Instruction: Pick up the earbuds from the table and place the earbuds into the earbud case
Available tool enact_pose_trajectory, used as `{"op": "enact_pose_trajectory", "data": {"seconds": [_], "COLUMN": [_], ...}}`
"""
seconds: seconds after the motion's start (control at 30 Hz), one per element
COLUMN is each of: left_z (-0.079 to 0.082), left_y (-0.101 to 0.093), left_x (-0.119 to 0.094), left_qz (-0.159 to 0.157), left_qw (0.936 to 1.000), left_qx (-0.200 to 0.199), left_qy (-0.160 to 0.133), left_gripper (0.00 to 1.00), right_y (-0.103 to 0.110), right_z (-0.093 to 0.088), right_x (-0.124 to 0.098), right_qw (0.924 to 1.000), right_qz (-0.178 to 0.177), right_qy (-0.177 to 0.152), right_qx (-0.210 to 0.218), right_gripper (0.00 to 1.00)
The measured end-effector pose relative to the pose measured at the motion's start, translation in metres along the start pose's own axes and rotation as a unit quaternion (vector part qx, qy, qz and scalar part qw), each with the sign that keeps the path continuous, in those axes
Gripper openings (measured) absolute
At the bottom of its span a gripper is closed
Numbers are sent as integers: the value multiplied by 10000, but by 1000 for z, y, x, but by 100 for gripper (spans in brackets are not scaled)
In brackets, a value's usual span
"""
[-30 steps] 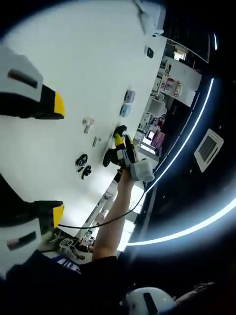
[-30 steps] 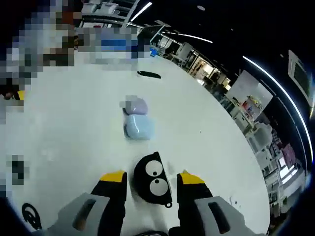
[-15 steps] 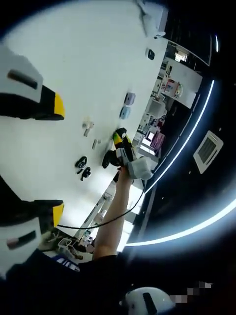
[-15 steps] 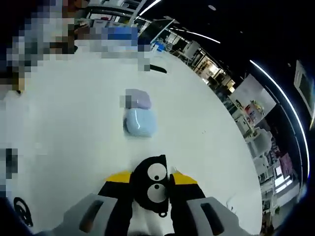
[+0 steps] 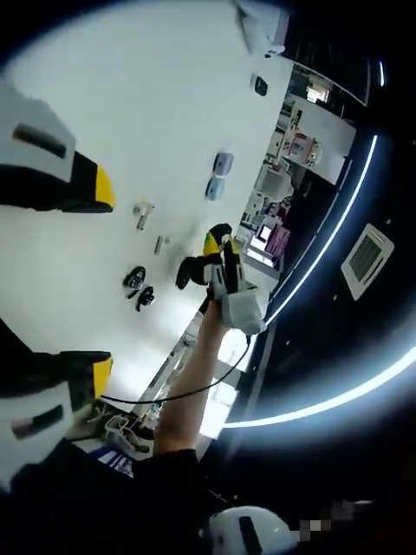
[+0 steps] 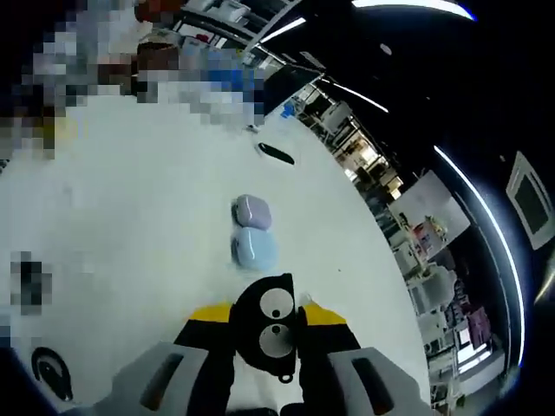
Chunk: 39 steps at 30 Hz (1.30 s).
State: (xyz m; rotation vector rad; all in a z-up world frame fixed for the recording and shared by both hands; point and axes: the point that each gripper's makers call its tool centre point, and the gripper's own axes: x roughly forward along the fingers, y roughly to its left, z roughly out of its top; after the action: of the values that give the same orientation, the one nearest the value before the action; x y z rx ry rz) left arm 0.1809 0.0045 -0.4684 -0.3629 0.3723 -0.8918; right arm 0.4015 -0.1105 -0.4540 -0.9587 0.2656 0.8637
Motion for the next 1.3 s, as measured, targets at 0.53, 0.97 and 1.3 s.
{"op": "enact_pose_trajectory", "data": {"seconds": [0.53,0.97,1.3], "left_z": [44,52,44], "left_y": [-22,-55,-71], "left_x": [46,84,95], "left_qz": [-419,-960,-1155], "left_qw": [9991,9952,9927], "left_qx": [-12,82,187], "left_qy": [-112,150,293], "left_gripper": [61,55,43], "right_y": [72,130,156], "right_z": [72,78,78], "right_x": [-94,-131,-142], "right_qw": [9891,9736,9643], "right_qz": [-242,-275,-281], "right_qy": [-1024,-1391,-1611], "right_qx": [-1027,-1787,-2083], "right_gripper": [26,26,26]}}
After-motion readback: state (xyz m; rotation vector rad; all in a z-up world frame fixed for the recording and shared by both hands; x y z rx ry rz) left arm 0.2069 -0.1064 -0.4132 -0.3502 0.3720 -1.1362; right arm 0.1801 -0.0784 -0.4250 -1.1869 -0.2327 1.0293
